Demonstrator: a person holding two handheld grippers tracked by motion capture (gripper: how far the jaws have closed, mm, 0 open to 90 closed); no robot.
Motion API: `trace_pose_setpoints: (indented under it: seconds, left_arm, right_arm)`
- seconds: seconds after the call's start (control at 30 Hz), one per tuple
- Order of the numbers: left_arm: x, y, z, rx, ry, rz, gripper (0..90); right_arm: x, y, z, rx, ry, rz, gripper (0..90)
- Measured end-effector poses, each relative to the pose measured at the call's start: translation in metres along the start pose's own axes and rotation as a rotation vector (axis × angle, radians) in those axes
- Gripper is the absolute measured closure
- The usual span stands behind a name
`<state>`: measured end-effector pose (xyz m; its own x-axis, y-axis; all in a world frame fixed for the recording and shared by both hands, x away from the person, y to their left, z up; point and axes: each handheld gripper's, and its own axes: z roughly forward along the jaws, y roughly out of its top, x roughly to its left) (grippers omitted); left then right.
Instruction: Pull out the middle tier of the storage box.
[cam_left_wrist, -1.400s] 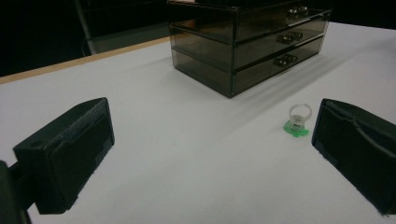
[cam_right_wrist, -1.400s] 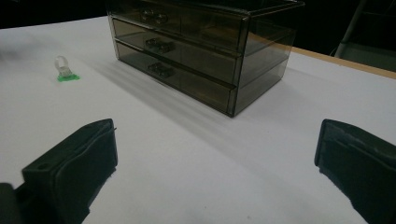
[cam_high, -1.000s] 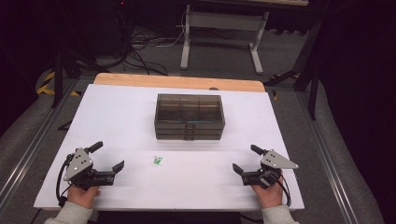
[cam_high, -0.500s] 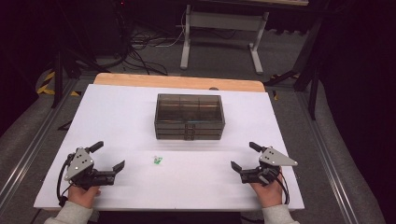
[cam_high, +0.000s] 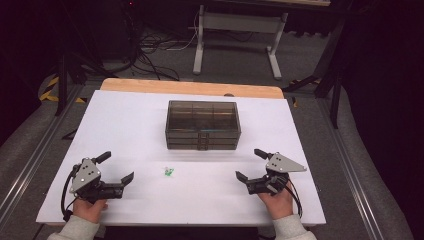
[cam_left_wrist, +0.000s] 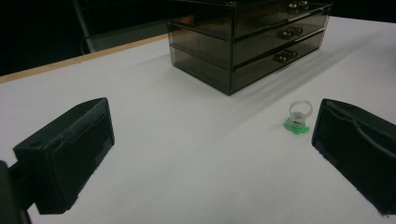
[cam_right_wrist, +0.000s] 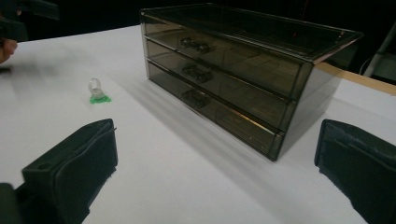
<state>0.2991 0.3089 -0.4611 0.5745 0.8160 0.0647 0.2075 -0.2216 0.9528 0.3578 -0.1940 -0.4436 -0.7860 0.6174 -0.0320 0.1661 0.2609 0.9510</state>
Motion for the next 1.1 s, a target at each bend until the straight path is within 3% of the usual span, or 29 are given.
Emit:
trace_pose_setpoints:
  seconds: [0.23, 0.37, 0.53, 1.1]
  left_arm:
    - [0.0, 0.0, 0.0, 0.001, 0.0, 0.0, 0.3]
    - [0.0, 0.0, 0.0, 0.002, -0.001, 0.001, 0.3]
    - [0.0, 0.0, 0.0, 0.003, -0.003, 0.002, 0.2]
    - [0.0, 0.0, 0.001, 0.003, -0.005, 0.002, 0.2]
  right_arm:
    - [0.008, 0.008, 0.01, 0.012, 0.029, -0.038, 0.1]
    - [0.013, 0.01, 0.023, 0.015, 0.062, -0.029, 0.1]
    - [0.022, 0.014, 0.035, 0.027, 0.078, -0.065, 0.1]
    - [0.036, 0.015, 0.061, 0.07, 0.091, -0.129, 0.2]
